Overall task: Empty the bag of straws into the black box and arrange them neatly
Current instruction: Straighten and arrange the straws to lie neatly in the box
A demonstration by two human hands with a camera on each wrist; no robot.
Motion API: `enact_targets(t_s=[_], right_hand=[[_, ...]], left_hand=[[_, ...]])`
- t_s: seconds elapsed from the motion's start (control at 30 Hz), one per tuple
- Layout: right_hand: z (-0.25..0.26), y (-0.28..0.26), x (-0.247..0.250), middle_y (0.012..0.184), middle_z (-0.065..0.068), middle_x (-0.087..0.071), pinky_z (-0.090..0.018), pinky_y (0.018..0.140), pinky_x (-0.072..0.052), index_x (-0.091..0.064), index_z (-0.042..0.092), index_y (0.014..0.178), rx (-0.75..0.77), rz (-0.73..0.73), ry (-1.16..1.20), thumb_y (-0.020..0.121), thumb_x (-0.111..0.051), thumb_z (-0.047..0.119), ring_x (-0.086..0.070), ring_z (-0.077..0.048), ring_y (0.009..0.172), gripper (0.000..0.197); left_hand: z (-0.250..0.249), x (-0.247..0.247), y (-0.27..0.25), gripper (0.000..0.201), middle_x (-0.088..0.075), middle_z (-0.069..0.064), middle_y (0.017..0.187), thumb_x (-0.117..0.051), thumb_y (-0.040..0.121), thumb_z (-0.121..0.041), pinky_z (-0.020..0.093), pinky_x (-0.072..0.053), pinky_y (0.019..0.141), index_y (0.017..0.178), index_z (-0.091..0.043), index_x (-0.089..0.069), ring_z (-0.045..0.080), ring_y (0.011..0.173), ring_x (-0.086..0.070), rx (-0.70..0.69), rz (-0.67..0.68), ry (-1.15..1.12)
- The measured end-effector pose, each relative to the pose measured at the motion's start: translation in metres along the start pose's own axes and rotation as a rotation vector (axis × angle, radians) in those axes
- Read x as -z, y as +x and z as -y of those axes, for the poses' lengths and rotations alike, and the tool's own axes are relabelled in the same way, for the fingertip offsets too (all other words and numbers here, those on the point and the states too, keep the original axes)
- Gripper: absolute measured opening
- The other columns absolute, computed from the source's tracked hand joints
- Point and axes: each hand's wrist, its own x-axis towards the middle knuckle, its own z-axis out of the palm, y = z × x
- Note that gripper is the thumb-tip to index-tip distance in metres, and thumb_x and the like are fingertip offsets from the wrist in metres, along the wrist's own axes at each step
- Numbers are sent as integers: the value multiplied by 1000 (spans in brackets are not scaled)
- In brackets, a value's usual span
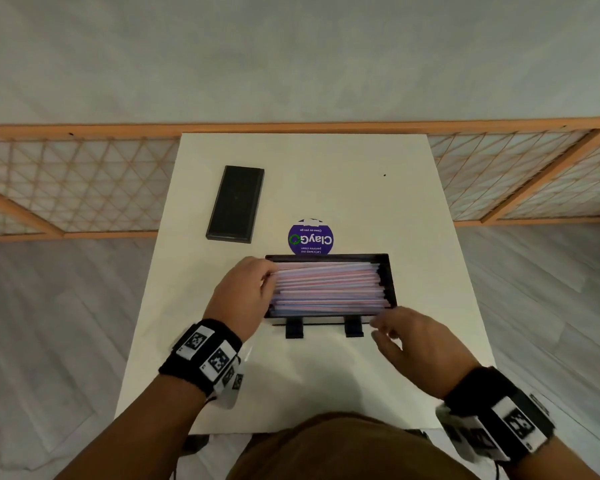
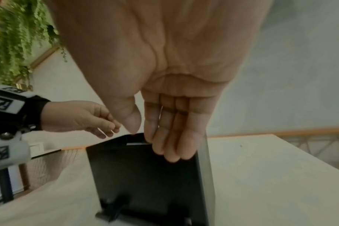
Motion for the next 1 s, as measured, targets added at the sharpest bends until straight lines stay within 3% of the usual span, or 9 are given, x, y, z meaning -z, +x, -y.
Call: enact_targets(t_s=[0.07,0.17,0.33,0.43,0.57,0.7,0.77,0.9,1.0], right_hand=[[-10,-17,-16,109,20,-63,-14,81,-46,-61,37,123,-57,191,-42,100,-50,50,-61,1,92,29],[-19,-31,-41,120,15,-62,-19,91,-48,-55,35,133,-142,415,-88,99,-46,56,-62,-4,105,41],[-19,-38,-65,132,7,-60,-25,99,-48,-53,29,140,-201,550,-130,99,-49,52,-62,-13,116,47],[-11,-35,-62,130,11,-60,-20,95,-47,-53,31,138,-186,510,-127,101,-47,53,-62,-7,113,44],[11,-24,-33,113,20,-63,-13,81,-48,-59,37,130,-148,292,-88,100,-48,52,-63,2,95,35],[30,-1,-2,100,19,-63,-20,68,-53,-64,35,117,-111,-100,-2,97,-58,43,-63,0,75,22],[31,15,7,106,11,-63,-26,70,-56,-62,27,124,-107,-199,2,96,-60,36,-64,-5,79,29],[21,41,4,110,2,-63,-39,74,-57,-53,28,123,-232,14,-120,95,-51,42,-66,-21,89,31],[18,46,-6,106,1,-64,-38,70,-55,-51,25,114,-276,66,-164,94,-50,44,-66,-23,90,27]], left_hand=[[14,4,-9,19,-63,-8,108,-55,102,-27,30,-53,89,117,-24,-66,9,97,-58,48,-6,-39],[28,3,-21,19,-65,-10,111,-56,102,-29,30,-54,90,117,-26,-66,5,97,-61,101,23,-87],[32,-11,-38,22,-70,-14,110,-60,100,-26,33,-56,91,121,-25,-66,2,97,-65,107,48,-211],[29,-15,-43,25,-63,-12,116,-58,100,-29,35,-56,89,124,-24,-64,3,98,-62,99,-21,-197],[6,-16,-44,28,-58,-9,119,-56,100,-30,33,-56,84,127,-24,-60,6,97,-60,32,-41,-196],[-19,-27,-33,47,-56,-6,122,-54,92,-50,35,-58,90,132,-26,-47,9,100,-63,124,108,-253],[-27,-35,-24,64,-55,-6,124,-52,83,-62,39,-58,90,135,-27,-40,15,104,-63,194,156,-256],[-40,-50,-9,96,-47,7,141,-56,69,-72,51,-59,91,147,-26,-25,32,115,-64,395,247,-367],[-39,-55,2,92,-61,3,132,-61,65,-68,43,-62,87,141,-22,-39,22,108,-68,477,257,-472]])
